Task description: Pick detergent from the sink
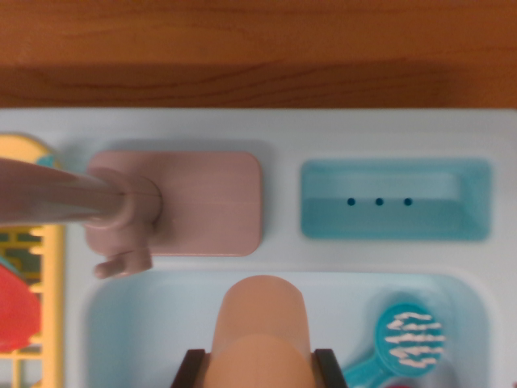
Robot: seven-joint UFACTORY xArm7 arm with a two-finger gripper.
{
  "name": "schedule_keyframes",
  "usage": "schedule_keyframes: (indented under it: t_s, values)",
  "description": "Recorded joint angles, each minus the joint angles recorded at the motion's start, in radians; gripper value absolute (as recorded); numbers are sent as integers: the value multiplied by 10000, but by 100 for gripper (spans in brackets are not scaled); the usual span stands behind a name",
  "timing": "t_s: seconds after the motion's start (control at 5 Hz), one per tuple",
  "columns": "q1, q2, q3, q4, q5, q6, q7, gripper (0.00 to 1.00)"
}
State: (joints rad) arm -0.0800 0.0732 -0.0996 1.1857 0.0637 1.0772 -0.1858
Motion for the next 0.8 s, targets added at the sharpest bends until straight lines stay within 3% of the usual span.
schedule_keyframes:
  t_s: [0.2, 0.4, 0.6, 0.8]
  values:
    - [0, 0, 0, 0, 0, 0, 0, 100]
    - [2, -145, -5, 328, -35, 471, 39, 100]
    - [2, -145, -5, 328, -35, 471, 39, 100]
    - [4, -287, -9, 649, -69, 933, 76, 100]
